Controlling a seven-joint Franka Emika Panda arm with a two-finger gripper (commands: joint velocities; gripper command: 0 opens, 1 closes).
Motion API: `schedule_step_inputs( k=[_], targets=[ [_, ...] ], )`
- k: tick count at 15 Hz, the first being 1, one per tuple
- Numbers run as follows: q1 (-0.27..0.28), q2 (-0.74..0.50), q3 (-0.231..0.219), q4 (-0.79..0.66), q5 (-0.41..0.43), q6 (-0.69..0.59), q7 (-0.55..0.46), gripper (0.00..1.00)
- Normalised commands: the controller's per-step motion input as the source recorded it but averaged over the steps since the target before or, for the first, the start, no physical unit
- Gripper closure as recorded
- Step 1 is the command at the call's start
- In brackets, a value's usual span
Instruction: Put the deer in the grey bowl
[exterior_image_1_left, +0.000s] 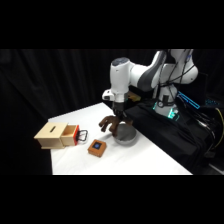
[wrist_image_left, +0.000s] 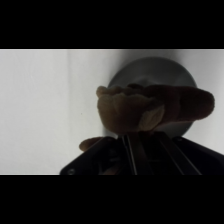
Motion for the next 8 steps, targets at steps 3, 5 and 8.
schedule_step_inputs(
  k=[3, 5, 8],
  targets=[
    [-0.037, 0.03, 0.029, -0.11, 0.131, 0.19, -0.19, 0.94],
    [-0.015, 0.11, 0.044, -0.04, 0.145, 0.21, -0.16, 0.66],
    [-0.019, 0.15, 0.035, 0.03, 0.162, 0.18, -0.19, 0.46]
  ],
)
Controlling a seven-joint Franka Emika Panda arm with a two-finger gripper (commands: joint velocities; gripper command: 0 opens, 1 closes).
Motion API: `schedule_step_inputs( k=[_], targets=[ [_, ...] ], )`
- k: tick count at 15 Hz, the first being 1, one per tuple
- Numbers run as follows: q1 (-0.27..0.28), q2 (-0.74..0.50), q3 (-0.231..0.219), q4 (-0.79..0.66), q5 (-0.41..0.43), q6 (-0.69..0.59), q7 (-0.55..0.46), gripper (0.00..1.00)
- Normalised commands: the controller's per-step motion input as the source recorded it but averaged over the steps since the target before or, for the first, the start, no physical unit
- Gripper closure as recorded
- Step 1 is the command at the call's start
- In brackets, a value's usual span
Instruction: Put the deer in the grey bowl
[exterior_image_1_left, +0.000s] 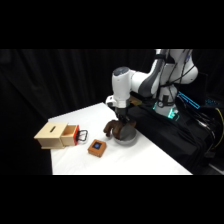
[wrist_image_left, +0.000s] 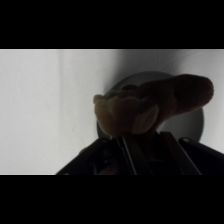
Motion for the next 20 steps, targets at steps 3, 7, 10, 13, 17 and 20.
schedule_step_inputs(
  k=[3, 7, 10, 13, 17, 20],
  targets=[
    [-0.025, 0.08, 0.049, 0.08, 0.208, 0.03, -0.29, 0.20],
    [-0.007, -0.10, 0.053, 0.08, 0.129, -0.13, -0.22, 0.00],
    [0.033, -0.30, 0.039, 0.05, -0.006, -0.28, -0.05, 0.00],
    [0.049, -0.45, 0.049, 0.03, -0.094, -0.37, 0.06, 0.00],
    [0.031, -0.47, 0.062, 0.07, -0.051, -0.43, 0.04, 0.00],
    [0.015, -0.35, 0.037, 0.15, 0.040, -0.38, -0.02, 0.00]
  ],
)
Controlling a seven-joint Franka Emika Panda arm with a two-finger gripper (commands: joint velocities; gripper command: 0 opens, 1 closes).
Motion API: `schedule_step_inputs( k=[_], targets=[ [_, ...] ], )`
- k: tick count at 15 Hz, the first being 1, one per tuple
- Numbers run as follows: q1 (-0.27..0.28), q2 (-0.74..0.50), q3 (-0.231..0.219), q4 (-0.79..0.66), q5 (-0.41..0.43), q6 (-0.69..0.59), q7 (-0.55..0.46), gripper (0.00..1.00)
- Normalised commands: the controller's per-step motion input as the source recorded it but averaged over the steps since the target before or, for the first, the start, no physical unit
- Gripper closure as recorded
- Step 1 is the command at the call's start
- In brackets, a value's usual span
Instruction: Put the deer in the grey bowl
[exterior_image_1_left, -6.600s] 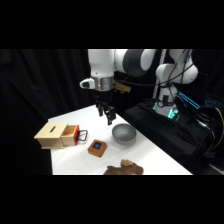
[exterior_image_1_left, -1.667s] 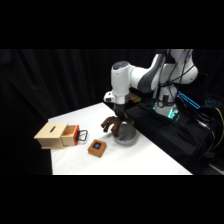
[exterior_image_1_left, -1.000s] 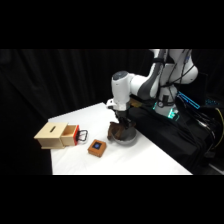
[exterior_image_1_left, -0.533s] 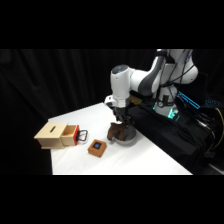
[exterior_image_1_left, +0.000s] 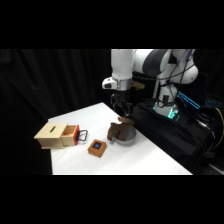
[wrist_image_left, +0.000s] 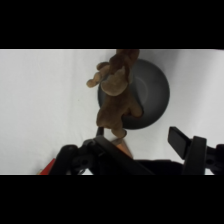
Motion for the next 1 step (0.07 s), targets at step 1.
schedule_step_inputs(
  k=[1],
  targets=[
    [0.010, -0.22, 0.030, 0.19, 0.095, -0.31, 0.05, 0.00]
  ],
)
